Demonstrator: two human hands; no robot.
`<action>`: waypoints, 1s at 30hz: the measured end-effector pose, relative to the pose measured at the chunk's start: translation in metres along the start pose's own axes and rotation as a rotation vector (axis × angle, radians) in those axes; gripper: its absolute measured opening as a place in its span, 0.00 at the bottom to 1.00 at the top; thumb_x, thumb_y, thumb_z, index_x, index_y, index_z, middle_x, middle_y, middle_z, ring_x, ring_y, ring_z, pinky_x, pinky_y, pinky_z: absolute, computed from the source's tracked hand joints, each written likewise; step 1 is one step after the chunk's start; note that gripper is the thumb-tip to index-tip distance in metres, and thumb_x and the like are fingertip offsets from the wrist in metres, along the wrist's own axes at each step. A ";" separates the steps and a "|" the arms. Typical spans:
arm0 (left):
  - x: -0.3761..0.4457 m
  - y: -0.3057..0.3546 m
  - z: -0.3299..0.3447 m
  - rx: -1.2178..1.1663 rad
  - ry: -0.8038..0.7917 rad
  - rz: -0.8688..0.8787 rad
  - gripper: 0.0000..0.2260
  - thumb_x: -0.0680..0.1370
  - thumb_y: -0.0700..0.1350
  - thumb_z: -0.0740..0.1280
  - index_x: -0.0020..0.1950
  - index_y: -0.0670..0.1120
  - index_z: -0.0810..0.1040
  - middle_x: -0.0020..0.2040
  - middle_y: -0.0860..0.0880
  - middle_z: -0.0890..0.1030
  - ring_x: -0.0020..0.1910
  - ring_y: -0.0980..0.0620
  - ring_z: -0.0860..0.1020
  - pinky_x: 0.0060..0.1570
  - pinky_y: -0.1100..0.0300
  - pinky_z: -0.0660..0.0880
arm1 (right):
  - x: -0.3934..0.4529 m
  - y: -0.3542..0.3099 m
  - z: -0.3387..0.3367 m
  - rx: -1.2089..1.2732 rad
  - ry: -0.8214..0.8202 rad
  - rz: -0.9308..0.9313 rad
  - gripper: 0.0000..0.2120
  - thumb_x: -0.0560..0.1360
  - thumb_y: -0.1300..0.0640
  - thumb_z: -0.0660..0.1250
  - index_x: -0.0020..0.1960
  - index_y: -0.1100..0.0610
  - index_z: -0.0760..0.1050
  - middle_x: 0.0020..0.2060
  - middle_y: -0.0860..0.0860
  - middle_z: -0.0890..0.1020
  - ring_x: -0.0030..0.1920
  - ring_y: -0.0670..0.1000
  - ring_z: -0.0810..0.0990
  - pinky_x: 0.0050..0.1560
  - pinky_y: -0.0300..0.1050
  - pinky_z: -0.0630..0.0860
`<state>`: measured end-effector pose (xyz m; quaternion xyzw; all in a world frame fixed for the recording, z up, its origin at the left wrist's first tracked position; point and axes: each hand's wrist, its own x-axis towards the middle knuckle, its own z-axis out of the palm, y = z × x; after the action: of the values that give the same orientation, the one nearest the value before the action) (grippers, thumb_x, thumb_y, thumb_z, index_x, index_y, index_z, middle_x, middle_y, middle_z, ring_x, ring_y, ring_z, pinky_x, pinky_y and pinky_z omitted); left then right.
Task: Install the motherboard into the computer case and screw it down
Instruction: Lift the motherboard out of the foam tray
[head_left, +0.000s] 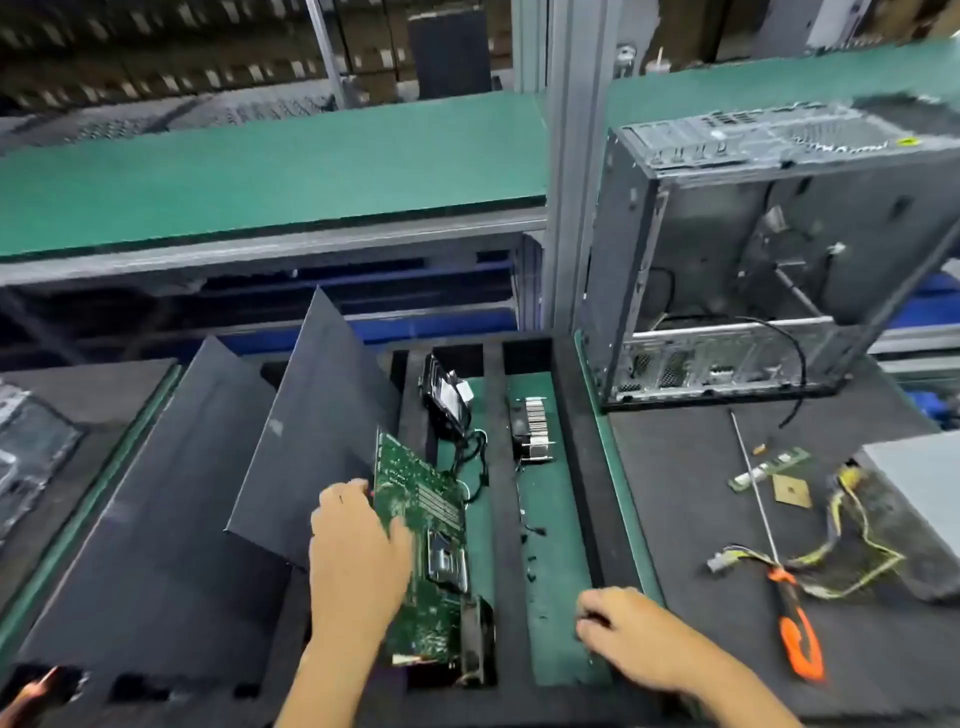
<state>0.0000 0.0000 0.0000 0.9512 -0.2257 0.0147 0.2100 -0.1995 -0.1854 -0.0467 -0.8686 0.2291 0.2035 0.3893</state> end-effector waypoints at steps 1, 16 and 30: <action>0.005 -0.004 0.004 -0.049 -0.068 -0.100 0.26 0.76 0.47 0.67 0.70 0.38 0.63 0.64 0.39 0.69 0.59 0.40 0.71 0.54 0.50 0.70 | 0.004 0.003 0.002 0.009 0.001 -0.010 0.09 0.77 0.51 0.59 0.40 0.50 0.71 0.40 0.46 0.79 0.40 0.47 0.75 0.38 0.38 0.68; 0.028 -0.027 0.042 -0.255 -0.283 -0.357 0.12 0.80 0.52 0.60 0.45 0.45 0.73 0.41 0.48 0.78 0.38 0.52 0.74 0.35 0.56 0.68 | 0.018 0.002 -0.001 0.032 -0.070 0.044 0.08 0.78 0.53 0.57 0.42 0.50 0.73 0.44 0.50 0.83 0.34 0.47 0.74 0.37 0.41 0.71; 0.043 0.009 -0.014 -0.257 -0.075 -0.138 0.16 0.81 0.52 0.59 0.37 0.44 0.71 0.33 0.47 0.76 0.34 0.50 0.74 0.30 0.58 0.64 | 0.026 -0.012 -0.008 -0.003 -0.093 0.008 0.07 0.78 0.51 0.59 0.43 0.47 0.73 0.45 0.48 0.83 0.35 0.46 0.73 0.39 0.41 0.71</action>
<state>0.0353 -0.0196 0.0218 0.9296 -0.1672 -0.0642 0.3220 -0.1707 -0.1910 -0.0486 -0.8578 0.2138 0.2456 0.3977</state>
